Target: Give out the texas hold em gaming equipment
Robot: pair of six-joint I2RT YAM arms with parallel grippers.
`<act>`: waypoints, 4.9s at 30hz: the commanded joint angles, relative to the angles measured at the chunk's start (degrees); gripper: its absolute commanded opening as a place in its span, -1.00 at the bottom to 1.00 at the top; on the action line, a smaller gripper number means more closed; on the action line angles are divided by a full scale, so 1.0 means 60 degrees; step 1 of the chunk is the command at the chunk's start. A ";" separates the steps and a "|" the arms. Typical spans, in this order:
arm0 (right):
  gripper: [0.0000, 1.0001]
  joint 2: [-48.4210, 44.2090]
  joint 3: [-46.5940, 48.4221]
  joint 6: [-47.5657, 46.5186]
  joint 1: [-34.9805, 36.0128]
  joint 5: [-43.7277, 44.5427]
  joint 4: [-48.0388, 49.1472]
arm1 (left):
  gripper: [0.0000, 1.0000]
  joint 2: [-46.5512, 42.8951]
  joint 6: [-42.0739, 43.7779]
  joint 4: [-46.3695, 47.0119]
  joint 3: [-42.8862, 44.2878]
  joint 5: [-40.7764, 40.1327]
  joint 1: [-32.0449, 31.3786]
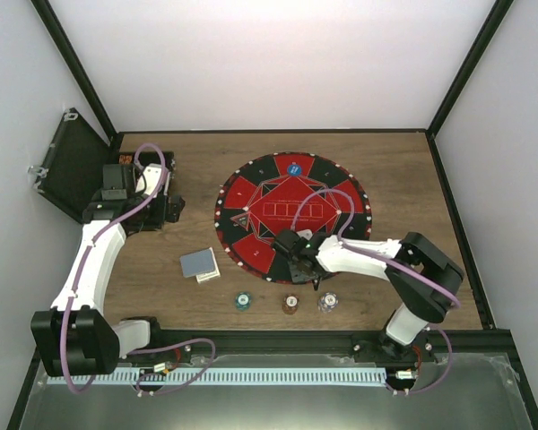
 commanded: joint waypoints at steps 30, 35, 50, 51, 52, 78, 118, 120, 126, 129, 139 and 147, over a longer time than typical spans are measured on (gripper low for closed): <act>0.10 -0.0067 0.2663 -0.0782 -0.0698 0.0710 -0.1289 | 1.00 -0.0016 0.0038 0.0056 0.0283 -0.0028 0.0051; 0.47 -0.0257 0.3456 -0.0565 0.0320 -0.0215 -0.1155 | 1.00 0.0008 -0.0032 0.0088 0.0261 -0.0530 0.0051; 0.78 0.0372 0.3419 -0.0312 0.2867 -0.2248 0.0182 | 1.00 0.0236 -0.0078 0.0058 0.0107 -0.1002 0.0500; 0.78 0.0482 0.3399 -0.0312 0.2984 -0.2332 0.0252 | 1.00 0.0228 -0.0036 0.0042 0.0101 -0.0969 0.0492; 0.77 0.0619 0.3415 -0.0323 0.3103 -0.2385 0.0311 | 1.00 0.0227 0.0006 0.0035 0.0094 -0.0947 0.0491; 0.28 0.2267 0.3881 -0.0182 0.3814 -0.1708 -0.0034 | 1.00 0.0171 0.0329 -0.0087 0.0152 -0.0548 0.0637; -0.26 0.2202 0.4101 -0.0188 0.3876 -0.1425 -0.0370 | 1.00 0.0081 0.0407 -0.0131 0.0144 -0.0460 0.0690; -0.27 0.2162 0.4185 -0.0215 0.3876 -0.1385 -0.0464 | 1.00 0.0090 0.0397 -0.0127 0.0159 -0.0439 0.0682; -0.45 0.2021 0.4400 -0.0253 0.3876 -0.1215 -0.0749 | 1.00 0.0081 0.0392 -0.0177 0.0167 -0.0444 0.0683; -0.45 0.1950 0.4596 -0.0300 0.3876 -0.1071 -0.0959 | 1.00 0.0089 0.0436 -0.0221 0.0181 -0.0406 0.0681; -0.45 0.1765 0.5607 -0.0997 0.2861 -0.0711 -0.1481 | 1.00 0.0136 0.0447 -0.0324 0.0296 -0.0385 0.0699; -0.46 0.2524 0.6283 -0.2277 0.0736 -0.0936 -0.0756 | 1.00 0.0125 0.0495 -0.0489 0.0406 -0.0365 0.0786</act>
